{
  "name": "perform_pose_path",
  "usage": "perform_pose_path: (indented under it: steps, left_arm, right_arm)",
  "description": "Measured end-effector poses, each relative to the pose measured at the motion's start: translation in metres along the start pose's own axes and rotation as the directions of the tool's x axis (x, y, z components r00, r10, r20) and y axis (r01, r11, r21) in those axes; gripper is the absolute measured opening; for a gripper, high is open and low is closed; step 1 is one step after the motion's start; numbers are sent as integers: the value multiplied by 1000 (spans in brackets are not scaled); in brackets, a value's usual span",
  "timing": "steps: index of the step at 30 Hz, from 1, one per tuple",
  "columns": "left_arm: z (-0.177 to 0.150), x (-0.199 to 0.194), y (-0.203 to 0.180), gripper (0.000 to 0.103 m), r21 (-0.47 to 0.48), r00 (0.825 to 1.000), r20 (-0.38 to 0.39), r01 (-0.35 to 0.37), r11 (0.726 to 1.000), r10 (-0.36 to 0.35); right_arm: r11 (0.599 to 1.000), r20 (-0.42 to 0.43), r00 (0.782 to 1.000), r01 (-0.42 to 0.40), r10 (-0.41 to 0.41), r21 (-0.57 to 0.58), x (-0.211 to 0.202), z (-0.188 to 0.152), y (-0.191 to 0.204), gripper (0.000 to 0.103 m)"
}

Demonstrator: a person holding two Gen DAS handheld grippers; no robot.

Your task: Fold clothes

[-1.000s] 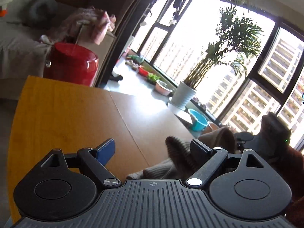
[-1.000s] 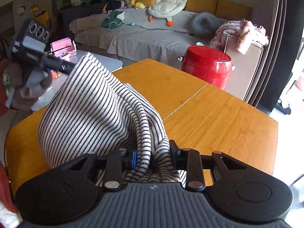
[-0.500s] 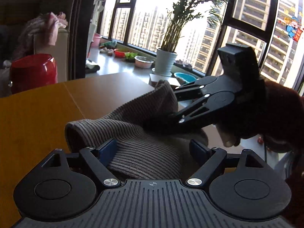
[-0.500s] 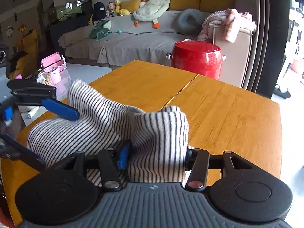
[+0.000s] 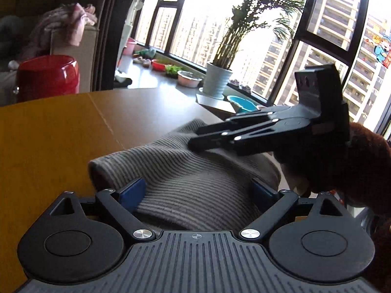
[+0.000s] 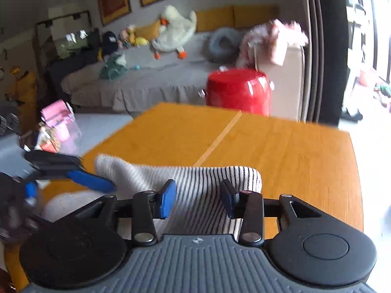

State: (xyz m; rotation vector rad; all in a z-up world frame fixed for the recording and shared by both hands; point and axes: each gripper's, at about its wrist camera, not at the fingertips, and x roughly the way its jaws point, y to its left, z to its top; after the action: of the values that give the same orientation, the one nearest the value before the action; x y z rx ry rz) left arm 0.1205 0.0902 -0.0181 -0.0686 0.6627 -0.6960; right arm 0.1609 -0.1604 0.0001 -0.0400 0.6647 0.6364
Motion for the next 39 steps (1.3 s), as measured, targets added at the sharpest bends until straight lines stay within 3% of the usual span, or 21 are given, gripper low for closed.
perform_pose_path:
  steps: [3,6,9,11,14,17,19,22,28,31,34,36,39]
  left_arm:
    - [11,-14,-1,93,3,998,58,-20,1000,20]
    - [24,-28,-3,93,9,992,119,-36,999,34]
    - [37,-42,-6,81,14,982,181,-52,999,48]
    - [39,-32,-13,74,37,986,162,-40,998,34]
    - [29,-1,-14,71,68,997,60,-60,996,56]
    - [12,24,5,70,8,997,-11,-78,997,79]
    - [10,22,14,70,-38,998,4,-55,998,56]
    - [8,21,13,70,-20,998,8,-65,998,66]
    - [4,18,18,72,-43,999,20,-50,998,51]
    - [0,15,18,74,-51,999,23,-48,998,49]
    - [-2,12,20,75,-66,999,22,-36,997,37]
    - [-3,12,22,76,-72,999,21,-29,997,30]
    - [-2,14,22,77,-72,999,20,-27,997,28]
  right_arm:
    - [996,41,998,-42,39,80,4,-11,-15,39]
    - [998,53,998,-26,23,57,2,-17,-12,39]
    - [998,60,998,-10,6,58,2,-19,-9,40]
    - [999,66,998,5,-8,54,1,-21,-6,40]
    - [999,69,997,26,-29,35,-5,-25,0,40]
    - [999,61,997,42,-43,18,-14,-30,1,41]
    - [999,53,998,43,-44,28,-20,-33,-1,41]
    - [999,46,998,38,-40,36,-30,-29,-1,42]
    - [998,146,989,14,-23,65,-37,13,-4,43]
    - [993,95,993,55,-64,102,-8,20,-14,43]
    - [989,-4,991,130,-130,68,25,2,-19,47]
    - [985,-8,993,118,-118,129,28,-5,-28,54]
    - [982,-8,992,127,-127,138,22,-4,-30,55]
